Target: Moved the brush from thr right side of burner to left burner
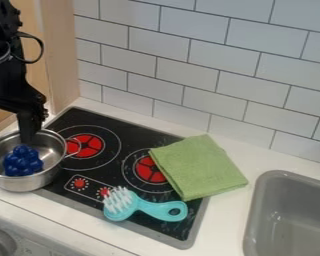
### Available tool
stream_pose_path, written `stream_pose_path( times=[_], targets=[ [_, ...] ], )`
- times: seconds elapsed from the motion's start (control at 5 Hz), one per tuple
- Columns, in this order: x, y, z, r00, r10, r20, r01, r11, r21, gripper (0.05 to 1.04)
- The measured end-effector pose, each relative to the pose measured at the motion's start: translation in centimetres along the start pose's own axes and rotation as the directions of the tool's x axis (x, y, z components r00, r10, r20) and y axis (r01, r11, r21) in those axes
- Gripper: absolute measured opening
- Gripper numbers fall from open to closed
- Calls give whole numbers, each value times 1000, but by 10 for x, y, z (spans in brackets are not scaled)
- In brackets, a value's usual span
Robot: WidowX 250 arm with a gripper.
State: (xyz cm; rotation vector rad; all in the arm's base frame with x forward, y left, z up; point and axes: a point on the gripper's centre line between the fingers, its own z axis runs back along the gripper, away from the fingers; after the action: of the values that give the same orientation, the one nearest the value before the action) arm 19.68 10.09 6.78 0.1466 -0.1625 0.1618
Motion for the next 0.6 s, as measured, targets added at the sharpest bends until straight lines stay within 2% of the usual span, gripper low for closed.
stream_pose_path(
  times=[0.2,0.4,0.6],
  targets=[
    [-15,-6,-8,999,-14,-47,13,1000,-22,998],
    [-16,-14,-8,986,-165,-33,160,981,-108,998],
    [-18,-19,-7,955,-297,4,293,939,-178,998]
  ],
)
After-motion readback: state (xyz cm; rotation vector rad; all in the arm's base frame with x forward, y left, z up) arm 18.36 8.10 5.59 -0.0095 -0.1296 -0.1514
